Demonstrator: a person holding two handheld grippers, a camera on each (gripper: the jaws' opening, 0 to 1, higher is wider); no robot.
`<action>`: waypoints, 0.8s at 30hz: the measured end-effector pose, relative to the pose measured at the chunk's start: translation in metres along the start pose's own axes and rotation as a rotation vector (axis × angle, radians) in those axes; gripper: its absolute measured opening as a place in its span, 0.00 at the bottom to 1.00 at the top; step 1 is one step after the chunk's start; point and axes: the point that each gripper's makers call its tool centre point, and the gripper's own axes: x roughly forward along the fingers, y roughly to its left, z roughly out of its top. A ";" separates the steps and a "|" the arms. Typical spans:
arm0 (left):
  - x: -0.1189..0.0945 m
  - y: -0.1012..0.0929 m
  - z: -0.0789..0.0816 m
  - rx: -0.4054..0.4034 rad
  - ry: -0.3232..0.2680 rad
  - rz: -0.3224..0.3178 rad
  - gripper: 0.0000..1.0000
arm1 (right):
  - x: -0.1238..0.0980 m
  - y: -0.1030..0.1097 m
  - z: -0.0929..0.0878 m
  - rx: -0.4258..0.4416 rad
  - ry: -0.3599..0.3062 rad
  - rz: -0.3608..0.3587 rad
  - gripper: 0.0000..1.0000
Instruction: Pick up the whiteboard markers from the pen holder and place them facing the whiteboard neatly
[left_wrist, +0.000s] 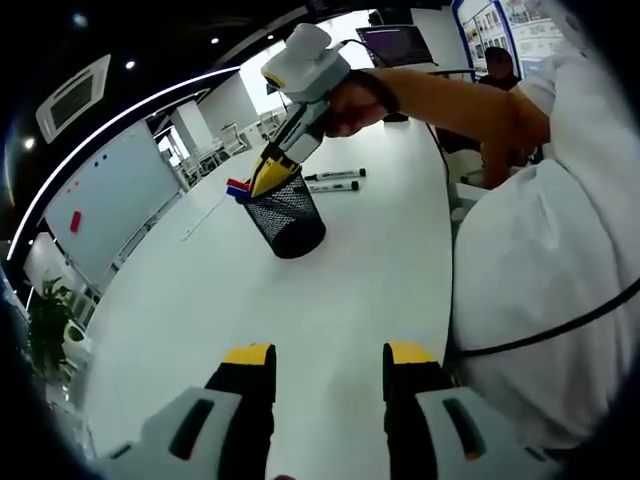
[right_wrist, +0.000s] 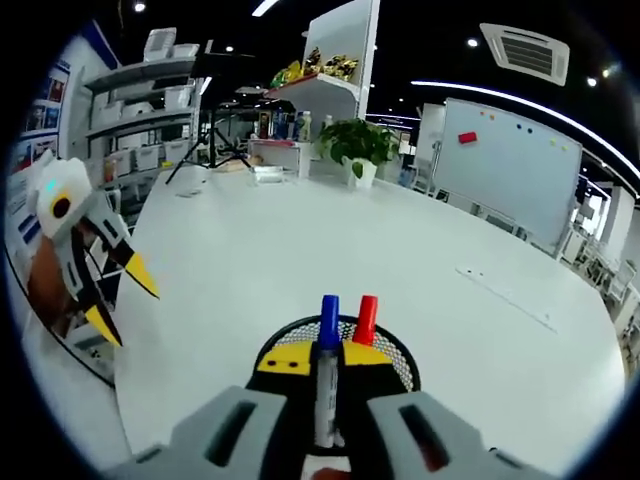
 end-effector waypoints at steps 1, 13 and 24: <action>0.000 0.000 0.000 0.000 0.001 0.000 0.45 | 0.000 0.000 0.000 0.002 -0.002 0.000 0.08; 0.001 0.000 0.000 -0.001 0.002 0.000 0.45 | -0.008 0.004 0.004 0.083 -0.060 0.015 0.08; 0.002 0.000 -0.001 -0.005 0.001 -0.004 0.45 | -0.030 -0.005 0.019 0.199 -0.196 0.026 0.07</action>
